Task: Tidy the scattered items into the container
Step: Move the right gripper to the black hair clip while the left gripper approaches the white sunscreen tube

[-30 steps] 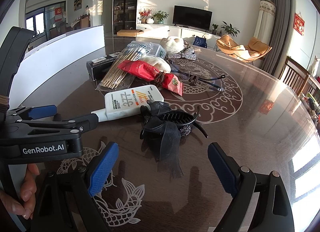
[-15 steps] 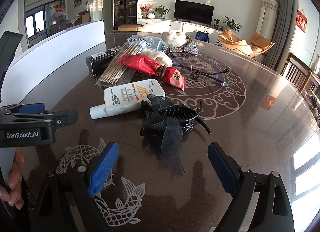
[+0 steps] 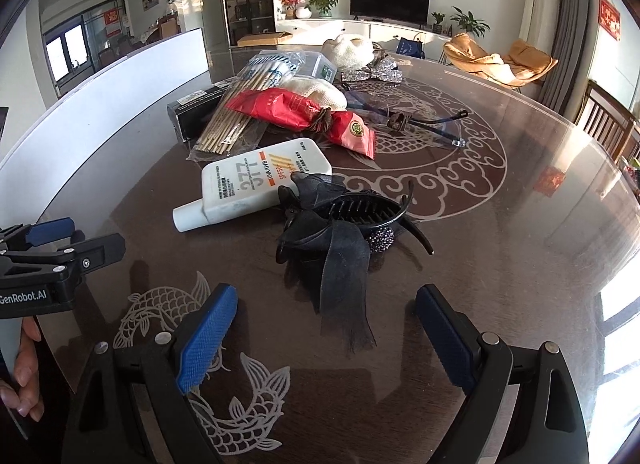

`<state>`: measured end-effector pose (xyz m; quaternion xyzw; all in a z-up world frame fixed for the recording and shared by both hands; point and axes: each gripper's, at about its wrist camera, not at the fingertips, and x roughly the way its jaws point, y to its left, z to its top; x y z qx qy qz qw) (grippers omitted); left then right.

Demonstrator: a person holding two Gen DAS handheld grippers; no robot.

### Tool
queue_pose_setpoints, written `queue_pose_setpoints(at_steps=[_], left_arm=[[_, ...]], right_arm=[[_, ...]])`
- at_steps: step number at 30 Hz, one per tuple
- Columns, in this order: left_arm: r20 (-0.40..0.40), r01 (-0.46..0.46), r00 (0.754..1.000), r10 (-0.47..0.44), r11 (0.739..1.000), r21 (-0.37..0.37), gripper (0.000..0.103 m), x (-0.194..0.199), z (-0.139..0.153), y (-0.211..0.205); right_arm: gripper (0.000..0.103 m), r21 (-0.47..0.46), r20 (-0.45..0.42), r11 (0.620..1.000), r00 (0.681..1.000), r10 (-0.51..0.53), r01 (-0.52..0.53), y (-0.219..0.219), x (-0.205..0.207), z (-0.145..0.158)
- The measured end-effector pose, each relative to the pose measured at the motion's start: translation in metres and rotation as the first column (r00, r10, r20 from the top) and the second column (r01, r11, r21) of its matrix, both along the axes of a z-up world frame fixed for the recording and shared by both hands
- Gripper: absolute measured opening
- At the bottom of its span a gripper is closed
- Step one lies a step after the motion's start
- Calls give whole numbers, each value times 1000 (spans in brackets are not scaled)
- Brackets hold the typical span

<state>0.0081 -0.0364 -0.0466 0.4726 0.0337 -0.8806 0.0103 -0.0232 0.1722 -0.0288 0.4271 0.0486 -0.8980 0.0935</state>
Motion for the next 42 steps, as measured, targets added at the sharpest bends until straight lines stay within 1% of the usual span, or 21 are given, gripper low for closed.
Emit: queue_pose_setpoints(at_steps=[6, 11, 15, 20, 42], left_arm=[[9, 11, 1000, -11, 999, -44, 103, 0, -1, 5], [12, 16, 1000, -16, 999, -38, 103, -2, 0, 5], [15, 20, 1000, -20, 999, -49, 103, -2, 0, 6], [14, 21, 1000, -20, 999, -49, 103, -4, 0, 6], [10, 37, 999, -36, 998, -49, 103, -3, -1, 12]], right_arm=[[92, 3, 12, 1000, 1000, 4, -4, -2, -10, 0], [92, 3, 17, 1000, 1000, 11, -11, -7, -29, 1], [93, 7, 42, 1000, 999, 8, -8, -9, -46, 3], [94, 4, 43, 1000, 999, 1, -1, -3, -65, 3], [95, 4, 42, 1000, 999, 1, -1, -2, -68, 3]])
